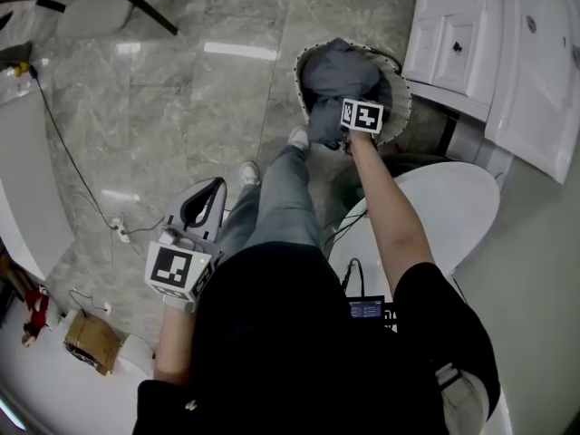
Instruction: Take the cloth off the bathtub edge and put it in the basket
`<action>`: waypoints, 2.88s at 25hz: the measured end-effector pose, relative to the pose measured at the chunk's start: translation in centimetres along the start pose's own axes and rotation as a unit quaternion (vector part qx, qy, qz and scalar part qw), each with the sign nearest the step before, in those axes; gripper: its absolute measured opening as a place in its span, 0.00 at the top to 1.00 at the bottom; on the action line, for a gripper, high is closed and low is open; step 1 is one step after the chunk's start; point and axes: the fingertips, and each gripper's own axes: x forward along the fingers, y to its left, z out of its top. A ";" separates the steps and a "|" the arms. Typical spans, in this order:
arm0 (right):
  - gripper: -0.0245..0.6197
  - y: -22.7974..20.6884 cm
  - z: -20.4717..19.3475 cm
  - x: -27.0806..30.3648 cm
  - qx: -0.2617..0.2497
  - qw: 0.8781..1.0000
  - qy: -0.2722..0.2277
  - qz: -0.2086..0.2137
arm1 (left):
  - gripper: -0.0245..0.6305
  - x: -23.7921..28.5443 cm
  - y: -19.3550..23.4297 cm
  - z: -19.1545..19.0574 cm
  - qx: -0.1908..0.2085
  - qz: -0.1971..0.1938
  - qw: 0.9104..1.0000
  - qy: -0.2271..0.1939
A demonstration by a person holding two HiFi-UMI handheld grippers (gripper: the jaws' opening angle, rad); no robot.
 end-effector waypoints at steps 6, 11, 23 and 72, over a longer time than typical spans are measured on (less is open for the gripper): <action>0.79 -1.2 -1.5 4.4 0.006 0.999 0.032 -0.015 | 0.94 0.7 0.7 -2.4 -0.012 0.005 1.000 0.018; 0.76 -1.9 -2.8 6.6 0.012 0.998 0.055 -0.027 | 0.94 0.9 1.0 -4.0 -0.053 0.016 0.998 0.039; 0.64 0.0 -4.0 6.4 -0.001 0.996 0.084 -0.017 | 0.94 0.1 1.2 -4.8 -0.034 0.003 0.999 0.022; 0.97 24.0 5.9 -47.9 -0.099 0.932 -0.310 0.159 | 0.94 -14.2 -2.9 11.5 0.061 -0.105 0.977 -0.173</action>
